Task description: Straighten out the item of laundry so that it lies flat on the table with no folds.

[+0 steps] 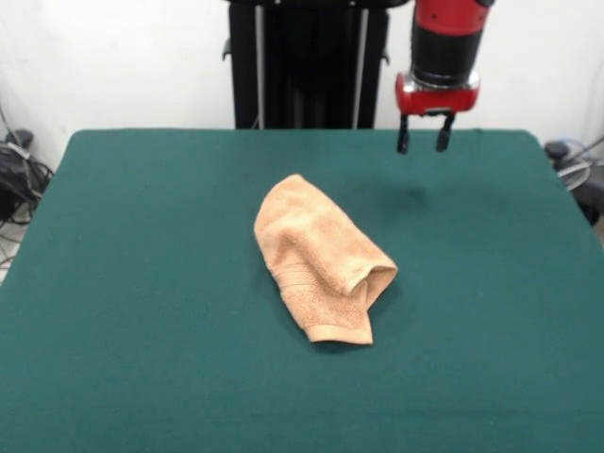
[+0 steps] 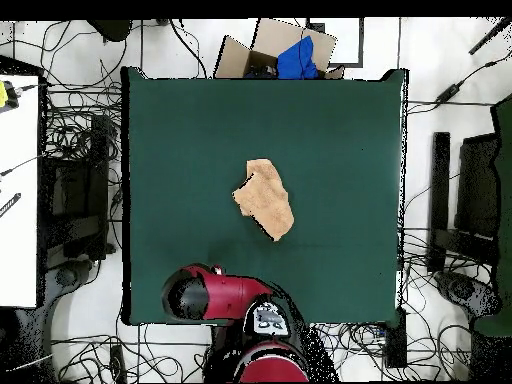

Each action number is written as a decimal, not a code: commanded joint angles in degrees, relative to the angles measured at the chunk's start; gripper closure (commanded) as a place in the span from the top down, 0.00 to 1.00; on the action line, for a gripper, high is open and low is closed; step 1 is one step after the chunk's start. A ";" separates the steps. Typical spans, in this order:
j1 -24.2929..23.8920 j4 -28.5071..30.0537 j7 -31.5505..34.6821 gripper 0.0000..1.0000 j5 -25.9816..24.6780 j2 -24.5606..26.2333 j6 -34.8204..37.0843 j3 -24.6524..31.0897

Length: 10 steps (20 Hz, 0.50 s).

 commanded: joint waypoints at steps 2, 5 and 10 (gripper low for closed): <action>1.58 -3.10 11.27 1.00 2.88 -2.09 2.65 2.73; 1.71 -2.45 11.58 1.00 2.92 -2.87 2.46 2.80; 1.94 -1.33 12.00 1.00 2.98 -3.92 2.40 2.83</action>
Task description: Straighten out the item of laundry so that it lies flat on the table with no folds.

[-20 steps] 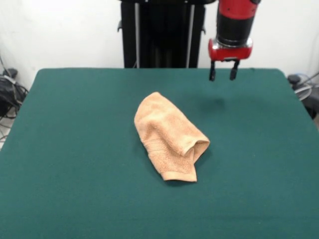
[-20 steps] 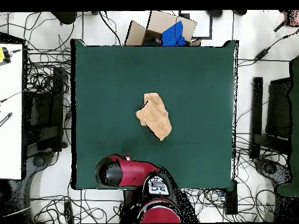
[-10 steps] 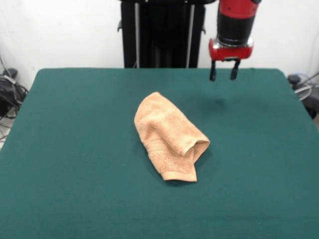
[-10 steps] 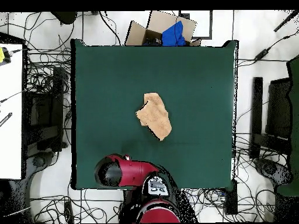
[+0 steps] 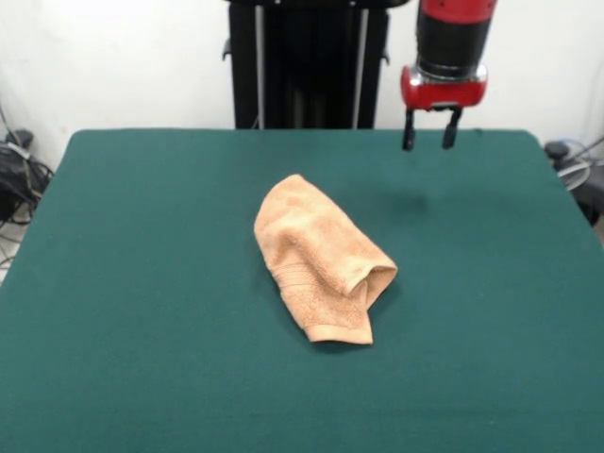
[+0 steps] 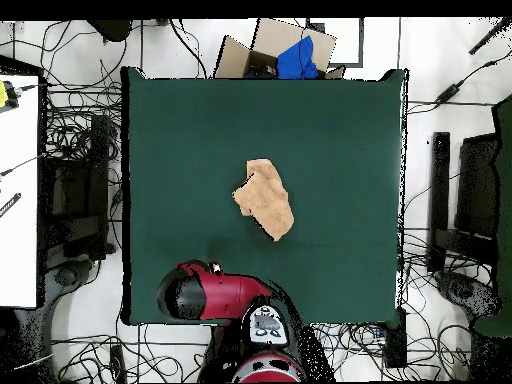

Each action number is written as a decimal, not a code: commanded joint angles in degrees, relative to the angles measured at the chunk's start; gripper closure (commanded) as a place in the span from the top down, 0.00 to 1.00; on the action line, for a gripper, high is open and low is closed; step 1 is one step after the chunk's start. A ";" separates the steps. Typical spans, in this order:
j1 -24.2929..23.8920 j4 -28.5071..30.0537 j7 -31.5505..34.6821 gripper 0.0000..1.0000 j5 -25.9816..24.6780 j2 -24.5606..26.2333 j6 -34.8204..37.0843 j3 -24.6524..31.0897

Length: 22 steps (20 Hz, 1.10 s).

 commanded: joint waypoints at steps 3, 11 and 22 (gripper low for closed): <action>1.71 -1.79 11.82 1.00 3.16 -1.67 3.43 2.43; 2.53 -1.17 12.10 1.00 3.59 -5.21 5.53 1.69; 3.53 -0.44 11.72 1.00 4.28 -12.79 11.54 0.42</action>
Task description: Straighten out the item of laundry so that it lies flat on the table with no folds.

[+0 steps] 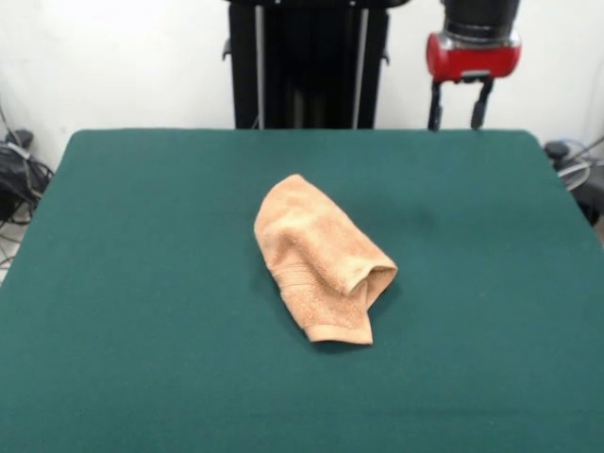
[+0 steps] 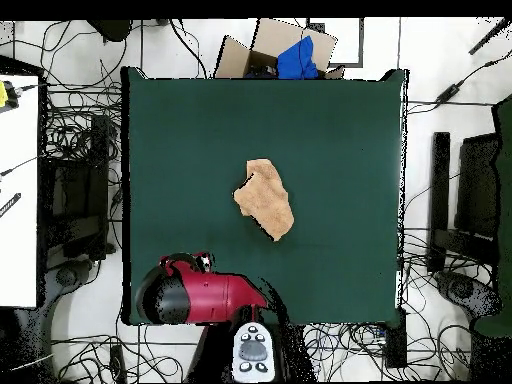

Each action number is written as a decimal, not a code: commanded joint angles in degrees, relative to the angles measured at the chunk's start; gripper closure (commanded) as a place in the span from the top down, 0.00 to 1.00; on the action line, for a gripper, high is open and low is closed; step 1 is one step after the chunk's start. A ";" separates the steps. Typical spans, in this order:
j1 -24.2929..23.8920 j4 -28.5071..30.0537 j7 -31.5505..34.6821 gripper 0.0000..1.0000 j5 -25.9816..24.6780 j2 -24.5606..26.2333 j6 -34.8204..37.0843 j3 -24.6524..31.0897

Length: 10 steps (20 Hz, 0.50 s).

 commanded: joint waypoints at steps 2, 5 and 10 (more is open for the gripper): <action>0.92 -0.71 11.50 1.00 3.45 -4.87 9.41 0.50; 0.72 -0.67 11.53 1.00 3.84 -6.03 10.63 0.70; 1.82 -0.97 12.24 1.00 3.98 -7.93 11.42 -0.24</action>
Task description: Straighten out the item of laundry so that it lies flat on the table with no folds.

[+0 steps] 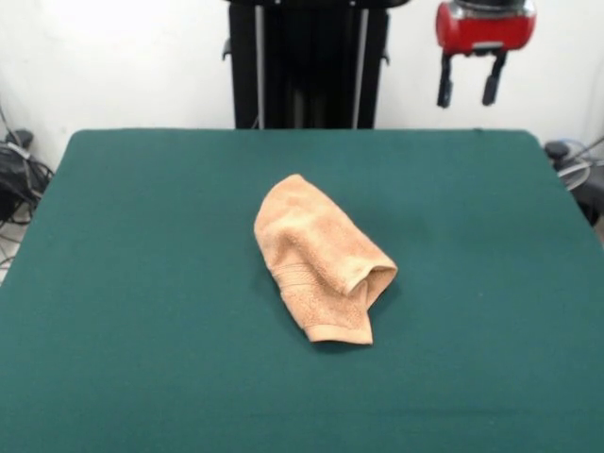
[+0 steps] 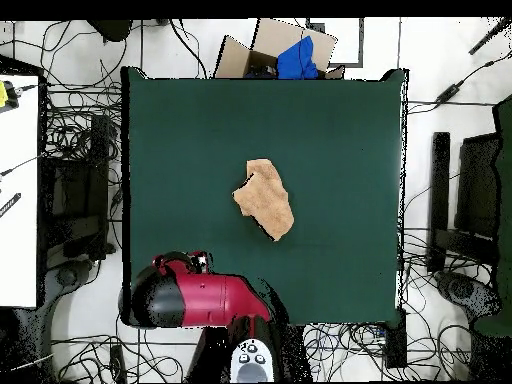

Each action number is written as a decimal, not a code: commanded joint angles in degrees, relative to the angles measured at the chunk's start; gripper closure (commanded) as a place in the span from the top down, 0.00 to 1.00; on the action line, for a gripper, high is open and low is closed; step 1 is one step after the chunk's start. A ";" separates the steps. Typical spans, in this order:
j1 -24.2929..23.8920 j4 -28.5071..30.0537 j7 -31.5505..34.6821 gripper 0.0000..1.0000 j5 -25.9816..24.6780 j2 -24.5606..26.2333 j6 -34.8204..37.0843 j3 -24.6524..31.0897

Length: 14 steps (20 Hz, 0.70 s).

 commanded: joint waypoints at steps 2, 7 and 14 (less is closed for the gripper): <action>1.39 -0.88 11.94 1.00 2.84 -3.16 6.65 0.12; 2.33 -0.72 12.62 1.00 2.91 -4.81 7.47 -0.63; 2.12 -0.08 12.59 1.00 3.08 -5.51 6.75 -0.31</action>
